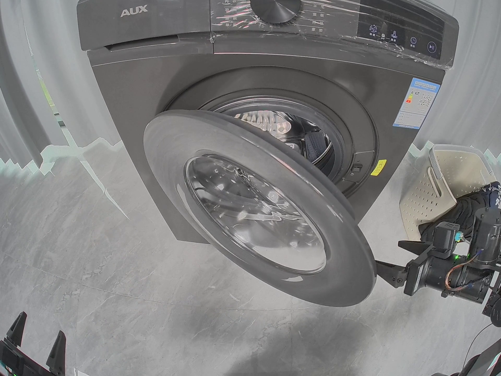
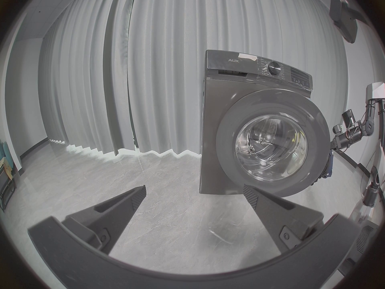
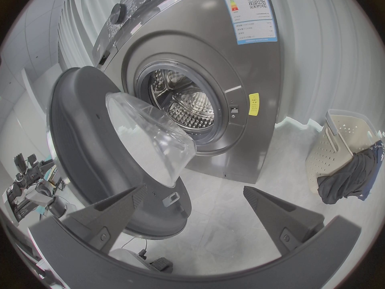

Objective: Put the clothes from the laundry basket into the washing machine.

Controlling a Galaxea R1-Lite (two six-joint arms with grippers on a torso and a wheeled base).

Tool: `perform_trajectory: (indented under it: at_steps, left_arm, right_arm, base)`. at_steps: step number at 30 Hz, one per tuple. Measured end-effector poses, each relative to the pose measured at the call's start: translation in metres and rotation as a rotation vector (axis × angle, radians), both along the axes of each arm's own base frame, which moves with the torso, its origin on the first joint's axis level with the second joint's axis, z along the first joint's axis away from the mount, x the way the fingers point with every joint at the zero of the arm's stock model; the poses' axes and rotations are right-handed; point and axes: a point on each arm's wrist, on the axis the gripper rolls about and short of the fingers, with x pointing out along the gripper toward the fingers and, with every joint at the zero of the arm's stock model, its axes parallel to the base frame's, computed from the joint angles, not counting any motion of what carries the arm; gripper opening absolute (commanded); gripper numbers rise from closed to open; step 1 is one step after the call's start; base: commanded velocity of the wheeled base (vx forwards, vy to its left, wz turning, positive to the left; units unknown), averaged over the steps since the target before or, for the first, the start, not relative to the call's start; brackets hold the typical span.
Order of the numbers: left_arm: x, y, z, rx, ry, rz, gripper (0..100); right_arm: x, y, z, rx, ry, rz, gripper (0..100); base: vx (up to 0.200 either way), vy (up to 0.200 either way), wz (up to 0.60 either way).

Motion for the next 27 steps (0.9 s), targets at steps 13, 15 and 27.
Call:
perform_trajectory:
  at_steps: [13,15,27]
  left_arm:
    - [0.0,0.0,0.0,0.0,0.0,0.0,100]
    - [0.0,0.0,0.0,0.0,0.0,0.0,100]
    - [0.0,0.0,0.0,0.0,0.0,0.0,100]
  right_arm:
    - [-0.014,0.024,-0.008,-0.014,0.045,0.132,100]
    - [-0.01,0.024,-0.004,-0.015,0.024,0.088,100]
    - [0.035,0.048,-0.007,0.013,0.048,-0.029,100]
  base:
    - [0.0,0.0,0.0]
    - [0.0,0.0,0.0]
    - [0.0,0.0,0.0]
